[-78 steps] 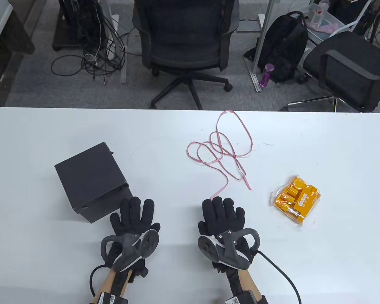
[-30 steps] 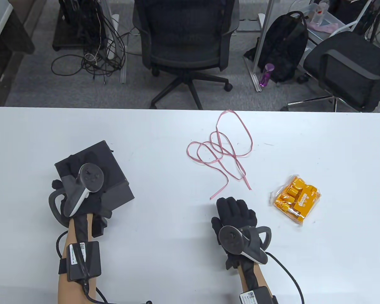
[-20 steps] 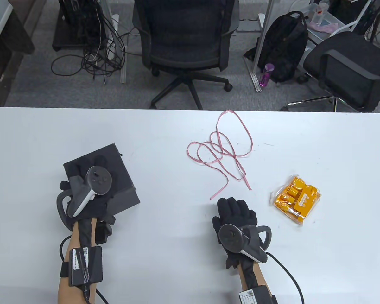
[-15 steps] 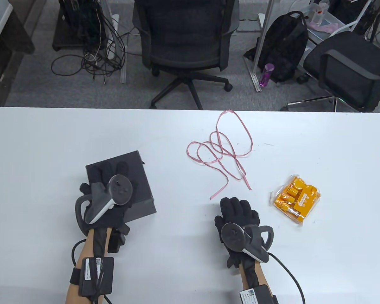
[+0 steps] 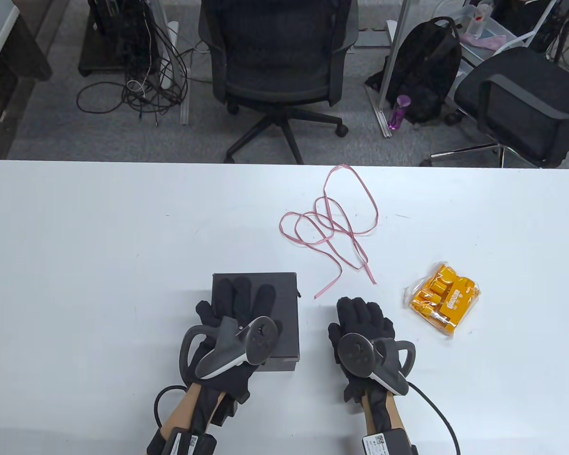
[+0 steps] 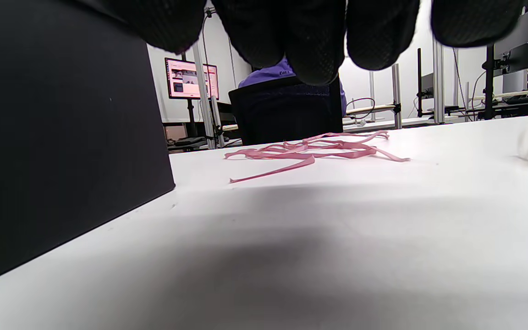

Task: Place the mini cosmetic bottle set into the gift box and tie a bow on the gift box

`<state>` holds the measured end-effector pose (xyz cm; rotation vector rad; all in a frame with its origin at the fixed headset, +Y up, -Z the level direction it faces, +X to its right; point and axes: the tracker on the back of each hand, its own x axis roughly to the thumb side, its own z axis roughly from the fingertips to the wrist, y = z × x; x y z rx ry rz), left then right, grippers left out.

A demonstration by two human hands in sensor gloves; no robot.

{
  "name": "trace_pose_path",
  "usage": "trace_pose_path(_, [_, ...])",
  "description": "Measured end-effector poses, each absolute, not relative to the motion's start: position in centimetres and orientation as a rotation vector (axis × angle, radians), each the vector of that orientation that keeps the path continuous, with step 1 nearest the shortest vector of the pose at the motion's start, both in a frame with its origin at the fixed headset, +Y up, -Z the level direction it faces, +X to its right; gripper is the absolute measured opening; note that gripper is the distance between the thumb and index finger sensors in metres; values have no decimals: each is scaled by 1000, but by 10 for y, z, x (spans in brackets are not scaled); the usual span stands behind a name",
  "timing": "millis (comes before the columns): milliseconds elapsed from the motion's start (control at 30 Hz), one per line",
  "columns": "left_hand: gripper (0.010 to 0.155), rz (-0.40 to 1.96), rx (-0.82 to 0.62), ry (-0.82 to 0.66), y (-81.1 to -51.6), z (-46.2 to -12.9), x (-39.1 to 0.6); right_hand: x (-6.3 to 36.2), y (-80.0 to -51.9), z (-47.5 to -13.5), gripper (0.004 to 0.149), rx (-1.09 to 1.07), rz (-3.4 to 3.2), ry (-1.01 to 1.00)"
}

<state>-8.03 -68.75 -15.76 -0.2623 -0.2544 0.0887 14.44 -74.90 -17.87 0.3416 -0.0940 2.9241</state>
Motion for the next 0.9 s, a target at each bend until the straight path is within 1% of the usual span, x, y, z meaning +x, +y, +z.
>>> trace_pose_path(167, [73,85,-247,-270,-687,-148,-71,144,-748,-178,62,338,2933,-84])
trace_pose_path(500, [73,102,-232,-264,-688,-147,-71,143,-747,-178,62,342,2941,-62])
trace_pose_path(600, [73,112,-186,-256,-688,-145,-73,142,-748,-177,62,350,2932,-50])
trace_pose_path(633, [73,130,-133,-246,-688,-144,-75,140,-749,-177,62,366,2924,-35])
trace_pose_path(733, [71,239,-7,-228,-681,-142,-90,137,-746,-176,60,380,2887,-33])
trace_pose_path(800, [68,380,87,-188,-676,-142,-114,138,-741,-174,59,373,2786,-71])
trace_pose_path(867, [67,519,114,-152,-680,-144,-138,140,-738,-173,59,345,2645,-93])
trace_pose_path(900, [67,606,106,-122,-688,-146,-152,140,-738,-172,59,322,2554,-98])
